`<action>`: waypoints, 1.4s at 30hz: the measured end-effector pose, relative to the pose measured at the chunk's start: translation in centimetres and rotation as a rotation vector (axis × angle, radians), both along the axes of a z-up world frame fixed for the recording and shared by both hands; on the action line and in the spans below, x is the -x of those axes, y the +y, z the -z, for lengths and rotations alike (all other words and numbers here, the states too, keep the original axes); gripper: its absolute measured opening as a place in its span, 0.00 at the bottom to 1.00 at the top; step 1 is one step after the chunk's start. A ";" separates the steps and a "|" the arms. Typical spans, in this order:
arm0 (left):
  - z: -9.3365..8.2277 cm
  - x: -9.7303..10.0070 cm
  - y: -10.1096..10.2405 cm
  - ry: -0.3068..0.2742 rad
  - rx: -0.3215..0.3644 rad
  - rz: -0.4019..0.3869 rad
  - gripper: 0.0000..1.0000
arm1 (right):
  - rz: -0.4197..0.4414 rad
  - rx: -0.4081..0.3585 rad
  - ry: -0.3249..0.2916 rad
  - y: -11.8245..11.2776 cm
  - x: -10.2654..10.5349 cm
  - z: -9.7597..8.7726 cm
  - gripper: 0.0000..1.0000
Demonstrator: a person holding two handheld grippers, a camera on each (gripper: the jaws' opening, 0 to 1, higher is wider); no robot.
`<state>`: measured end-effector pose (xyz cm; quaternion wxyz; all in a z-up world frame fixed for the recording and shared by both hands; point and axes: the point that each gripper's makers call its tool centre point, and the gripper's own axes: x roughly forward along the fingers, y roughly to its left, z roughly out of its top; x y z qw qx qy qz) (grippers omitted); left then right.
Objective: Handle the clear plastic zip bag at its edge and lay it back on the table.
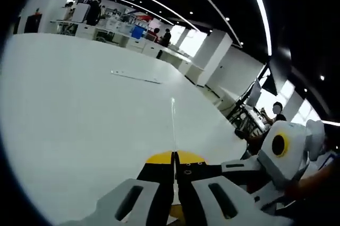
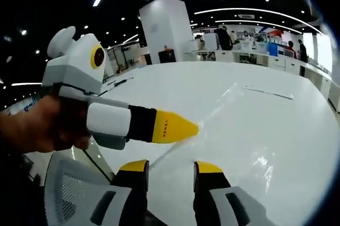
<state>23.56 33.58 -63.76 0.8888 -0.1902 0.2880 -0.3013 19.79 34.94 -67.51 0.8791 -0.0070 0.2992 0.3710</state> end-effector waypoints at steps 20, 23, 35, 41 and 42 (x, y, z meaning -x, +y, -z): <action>0.7 -0.4 0.4 0.017 -0.001 -0.019 0.00 | -0.013 0.122 -0.034 -1.6 0.1 1.0 0.00; 0.9 -0.4 0.5 0.018 -0.011 -0.022 0.00 | -0.016 0.129 -0.032 -1.7 0.1 1.1 0.00; 1.3 -0.2 0.7 -0.013 -0.048 0.002 0.00 | -0.058 0.190 -0.067 -1.9 0.4 1.2 0.00; 1.0 0.2 0.7 -0.045 -0.105 0.044 0.01 | -0.069 0.226 -0.075 -2.3 0.3 1.3 0.00; 0.9 0.4 0.7 -0.057 -0.133 0.055 0.01 | -0.073 0.234 -0.079 -2.4 0.2 1.3 0.00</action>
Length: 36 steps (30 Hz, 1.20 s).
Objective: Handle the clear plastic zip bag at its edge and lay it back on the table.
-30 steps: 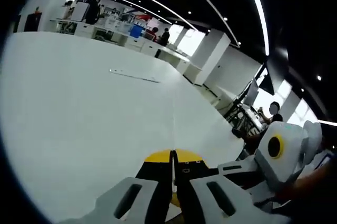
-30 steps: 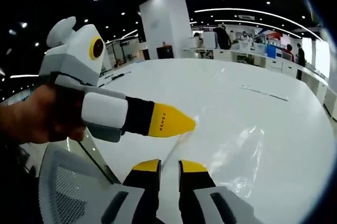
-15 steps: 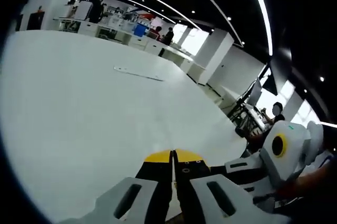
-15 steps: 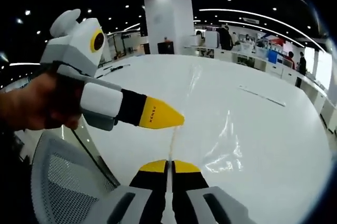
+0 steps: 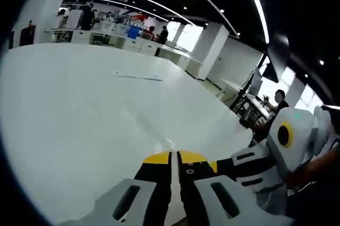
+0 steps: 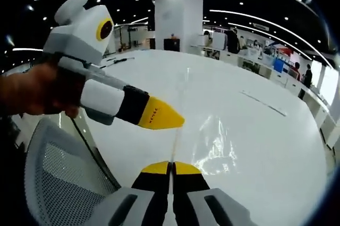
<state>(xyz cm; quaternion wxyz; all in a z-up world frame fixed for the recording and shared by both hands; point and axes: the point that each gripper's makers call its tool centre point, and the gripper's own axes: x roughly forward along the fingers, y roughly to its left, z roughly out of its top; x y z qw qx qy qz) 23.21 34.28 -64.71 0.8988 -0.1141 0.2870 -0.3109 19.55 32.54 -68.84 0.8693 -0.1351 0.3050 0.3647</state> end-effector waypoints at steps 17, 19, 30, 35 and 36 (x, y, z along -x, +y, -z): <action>-2.7 -0.6 0.9 -0.193 -0.151 0.192 0.06 | -0.055 0.076 0.000 -1.3 -0.1 0.4 0.00; -2.8 -0.8 1.2 -0.205 -0.170 0.205 0.06 | -0.064 0.085 -0.004 -1.5 -0.2 0.5 0.00; -2.6 -2.5 3.3 -0.236 -0.225 0.214 0.09 | -0.094 0.115 -0.009 -2.4 -0.2 0.4 0.00; -2.5 -2.9 3.6 -0.199 -0.192 0.161 0.08 | -0.108 0.127 -0.016 -2.5 0.0 0.4 0.00; -2.6 -2.9 3.6 -0.196 -0.189 0.155 0.07 | -0.111 0.128 -0.016 -2.4 0.1 0.4 0.00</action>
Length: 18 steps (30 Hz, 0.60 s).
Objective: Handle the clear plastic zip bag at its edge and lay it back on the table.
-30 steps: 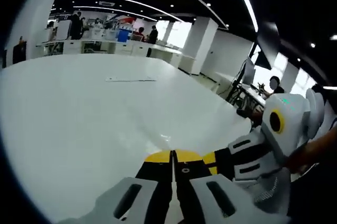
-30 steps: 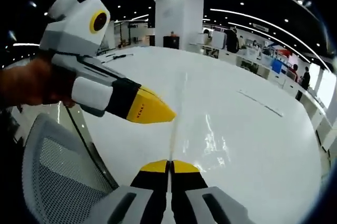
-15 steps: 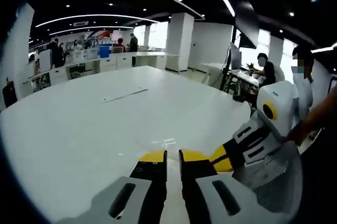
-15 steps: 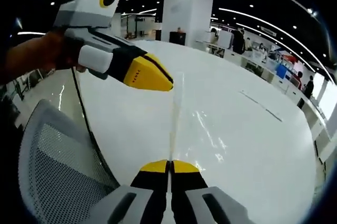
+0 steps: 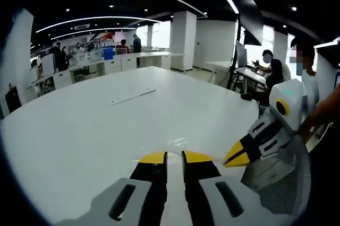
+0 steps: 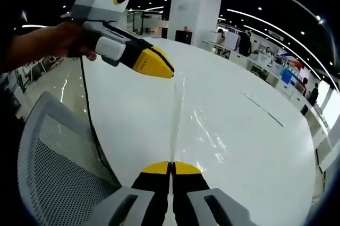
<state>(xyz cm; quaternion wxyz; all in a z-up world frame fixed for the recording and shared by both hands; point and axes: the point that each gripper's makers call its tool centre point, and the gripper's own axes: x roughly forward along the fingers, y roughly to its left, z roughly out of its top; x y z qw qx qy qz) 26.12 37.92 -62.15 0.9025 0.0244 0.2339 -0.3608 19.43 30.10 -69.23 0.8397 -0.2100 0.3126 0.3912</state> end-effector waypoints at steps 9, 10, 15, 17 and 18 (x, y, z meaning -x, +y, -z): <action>0.5 -0.7 1.1 0.111 0.095 -0.091 0.07 | -0.019 -0.001 -0.002 0.2 0.3 0.0 0.00; 0.6 -0.8 1.2 0.121 0.102 -0.096 0.07 | -0.019 -0.001 -0.003 0.2 0.2 0.0 0.00; 0.6 -0.7 1.0 0.150 0.154 -0.109 0.08 | -0.025 0.000 -0.001 0.2 0.4 0.1 0.00; 0.4 -0.5 0.6 0.157 0.169 -0.110 0.08 | -0.027 -0.001 0.000 0.3 0.4 0.2 0.00; 0.4 -0.5 0.5 0.159 0.173 -0.110 0.08 | -0.031 -0.001 0.000 0.3 0.5 0.2 0.00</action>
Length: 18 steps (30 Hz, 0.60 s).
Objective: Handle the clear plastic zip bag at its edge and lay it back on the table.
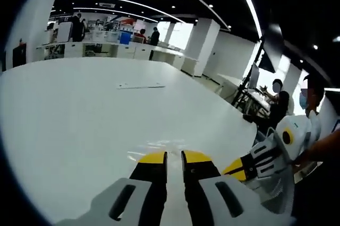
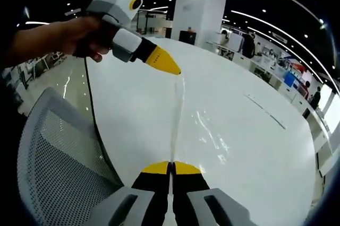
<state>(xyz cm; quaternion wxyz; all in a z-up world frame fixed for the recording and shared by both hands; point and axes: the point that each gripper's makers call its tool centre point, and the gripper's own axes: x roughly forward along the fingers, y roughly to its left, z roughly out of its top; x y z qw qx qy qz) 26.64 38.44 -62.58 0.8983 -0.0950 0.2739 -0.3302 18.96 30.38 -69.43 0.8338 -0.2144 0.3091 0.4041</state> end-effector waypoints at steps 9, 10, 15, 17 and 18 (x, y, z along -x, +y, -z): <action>0.0 -0.7 -0.2 0.032 0.064 -0.036 0.00 | -0.032 0.015 -0.019 0.0 0.3 0.1 0.00; 0.0 -0.7 -0.2 0.036 0.066 -0.039 0.00 | -0.032 0.014 -0.017 0.0 0.3 0.2 0.00; 0.0 -0.7 -0.5 0.039 0.047 -0.051 0.00 | -0.021 0.006 -0.018 0.0 0.2 0.2 0.00; 0.0 -0.8 -0.6 0.039 0.044 -0.055 0.00 | -0.015 0.001 -0.017 0.0 0.2 0.3 0.00; -0.1 -0.8 -0.7 0.036 0.042 -0.058 0.00 | -0.010 -0.001 -0.021 -0.1 0.1 0.2 0.00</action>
